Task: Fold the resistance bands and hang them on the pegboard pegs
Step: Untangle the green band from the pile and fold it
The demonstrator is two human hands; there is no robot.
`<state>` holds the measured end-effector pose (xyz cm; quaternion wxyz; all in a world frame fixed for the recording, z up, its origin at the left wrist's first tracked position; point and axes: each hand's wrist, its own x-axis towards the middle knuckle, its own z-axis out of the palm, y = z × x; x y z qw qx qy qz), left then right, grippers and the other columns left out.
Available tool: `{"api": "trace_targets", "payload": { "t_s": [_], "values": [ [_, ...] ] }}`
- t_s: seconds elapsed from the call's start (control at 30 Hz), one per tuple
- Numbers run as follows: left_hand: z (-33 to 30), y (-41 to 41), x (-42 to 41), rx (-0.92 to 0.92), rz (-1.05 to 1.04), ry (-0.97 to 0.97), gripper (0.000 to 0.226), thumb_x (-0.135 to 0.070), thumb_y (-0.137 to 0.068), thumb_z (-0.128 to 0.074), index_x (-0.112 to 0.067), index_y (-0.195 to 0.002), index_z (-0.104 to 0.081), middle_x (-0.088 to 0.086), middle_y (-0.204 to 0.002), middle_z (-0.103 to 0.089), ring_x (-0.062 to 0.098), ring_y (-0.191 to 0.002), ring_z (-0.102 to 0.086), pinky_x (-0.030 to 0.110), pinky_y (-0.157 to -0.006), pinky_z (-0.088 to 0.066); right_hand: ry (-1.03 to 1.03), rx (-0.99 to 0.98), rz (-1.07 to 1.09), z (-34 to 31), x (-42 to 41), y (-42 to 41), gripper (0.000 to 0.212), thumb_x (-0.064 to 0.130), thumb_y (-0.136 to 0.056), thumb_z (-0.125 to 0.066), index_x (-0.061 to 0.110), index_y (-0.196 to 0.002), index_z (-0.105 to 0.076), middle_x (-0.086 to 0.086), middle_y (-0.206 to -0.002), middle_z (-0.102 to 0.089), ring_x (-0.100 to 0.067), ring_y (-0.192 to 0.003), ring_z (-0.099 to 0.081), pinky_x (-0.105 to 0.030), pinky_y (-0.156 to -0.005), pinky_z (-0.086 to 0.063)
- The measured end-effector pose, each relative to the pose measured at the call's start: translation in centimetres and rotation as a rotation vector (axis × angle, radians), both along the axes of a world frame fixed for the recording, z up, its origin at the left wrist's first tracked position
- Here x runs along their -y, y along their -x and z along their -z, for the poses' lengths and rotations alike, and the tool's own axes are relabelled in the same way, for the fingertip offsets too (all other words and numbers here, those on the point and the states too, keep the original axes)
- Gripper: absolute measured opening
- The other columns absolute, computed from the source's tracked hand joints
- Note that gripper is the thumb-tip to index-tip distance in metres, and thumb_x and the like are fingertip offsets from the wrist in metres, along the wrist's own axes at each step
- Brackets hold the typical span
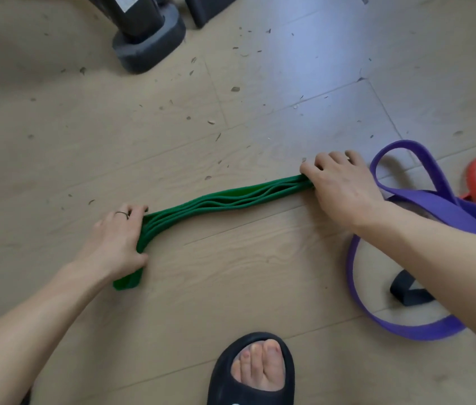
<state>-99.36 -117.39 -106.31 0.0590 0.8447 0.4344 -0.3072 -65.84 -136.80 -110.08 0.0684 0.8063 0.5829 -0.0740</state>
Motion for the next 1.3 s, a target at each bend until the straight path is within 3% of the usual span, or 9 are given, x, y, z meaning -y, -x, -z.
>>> {"api": "trace_targets", "payload": {
  "t_s": [0.07,0.17,0.27,0.47,0.8,0.93,1.03,1.17,1.3],
  "values": [
    [-0.3,0.2,-0.6,0.015,0.032,-0.043,0.053,-0.026,-0.082,-0.071,-0.023,-0.129,-0.045,0.01,-0.118,-0.06,0.035,-0.107,-0.06,0.041,-0.086,-0.051,-0.004,-0.003,0.003,0.2,0.0,0.0,0.041,0.007,-0.098,-0.048,0.014,-0.138,-0.049,-0.014,-0.12,-0.059,-0.037,-0.114,-0.054,-0.05,-0.106,-0.035],
    [-0.7,0.3,-0.7,0.017,0.088,-0.091,0.039,-0.023,-0.081,-0.069,-0.023,-0.115,-0.05,0.008,-0.11,-0.061,0.036,-0.1,-0.062,0.04,-0.076,-0.051,-0.009,-0.012,0.013,0.2,0.0,-0.2,0.037,0.01,-0.097,-0.05,0.016,-0.133,-0.049,-0.011,-0.119,-0.059,-0.035,-0.114,-0.053,-0.048,-0.107,-0.034],
    [-0.3,-0.2,-0.1,-0.037,0.072,-0.082,0.053,-0.031,-0.083,-0.072,-0.021,-0.129,-0.047,0.009,-0.12,-0.058,0.034,-0.108,-0.06,0.038,-0.084,-0.047,0.016,-0.053,0.02,-0.2,0.0,-0.3,0.048,0.017,-0.093,-0.055,0.017,-0.14,-0.044,-0.011,-0.129,-0.055,-0.034,-0.124,-0.048,-0.047,-0.113,-0.029],
    [0.1,-2.2,0.0,0.034,0.087,-0.028,0.117,-0.064,-0.064,-0.081,-0.028,-0.158,-0.022,0.01,-0.144,-0.049,0.033,-0.133,-0.047,0.044,-0.118,-0.028,0.066,-0.17,0.1,-2.2,2.0,-0.2,0.099,0.022,-0.078,-0.07,0.02,-0.16,-0.014,-0.017,-0.158,-0.028,-0.036,-0.147,-0.025,-0.047,-0.124,-0.016],
    [0.8,-12.2,4.0,0.278,0.29,0.055,0.104,-0.053,-0.079,-0.075,-0.023,-0.16,-0.017,0.013,-0.156,-0.038,0.033,-0.143,-0.034,0.043,-0.122,-0.019,-0.027,-0.065,0.416,-3.6,9.0,-2.8,0.054,0.038,-0.092,-0.053,0.011,-0.139,-0.049,-0.017,-0.128,-0.061,-0.038,-0.115,-0.057,-0.047,-0.101,-0.04],
    [1.0,-14.2,4.5,0.306,0.257,0.065,0.089,-0.043,-0.086,-0.072,-0.018,-0.157,-0.025,0.013,-0.144,-0.048,0.036,-0.129,-0.047,0.043,-0.11,-0.036,0.044,-0.043,0.426,-3.8,9.2,-2.8,0.039,0.034,-0.096,-0.048,0.01,-0.127,-0.055,-0.014,-0.116,-0.066,-0.037,-0.108,-0.059,-0.044,-0.098,-0.04],
    [2.3,-14.6,3.6,0.381,0.245,0.054,0.063,-0.031,-0.081,-0.075,-0.016,-0.135,-0.046,0.015,-0.12,-0.056,0.038,-0.11,-0.054,0.049,-0.092,-0.05,-0.043,-0.061,0.409,-3.8,8.6,-2.3,0.037,0.025,-0.093,-0.051,0.009,-0.126,-0.055,-0.016,-0.118,-0.064,-0.037,-0.11,-0.058,-0.047,-0.098,-0.042],
    [4.6,-13.7,2.6,0.477,0.328,0.099,0.029,-0.032,-0.071,-0.056,-0.029,-0.096,-0.043,0.004,-0.091,-0.053,0.034,-0.083,-0.053,0.049,-0.067,-0.053,-0.216,-0.139,0.26,-3.5,6.3,-0.8,0.049,0.017,-0.088,-0.057,0.007,-0.135,-0.052,-0.016,-0.124,-0.06,-0.036,-0.114,-0.054,-0.047,-0.101,-0.041],
    [3.9,-13.4,3.1,0.448,0.361,0.112,0.035,-0.046,-0.068,-0.052,-0.027,-0.095,-0.043,0.001,-0.088,-0.049,0.031,-0.08,-0.05,0.045,-0.067,-0.052,-0.123,-0.17,0.068,-2.6,3.2,0.3,0.071,0.023,-0.089,-0.063,0.014,-0.153,-0.035,-0.012,-0.145,-0.047,-0.034,-0.134,-0.042,-0.045,-0.113,-0.034]
  ]
}}
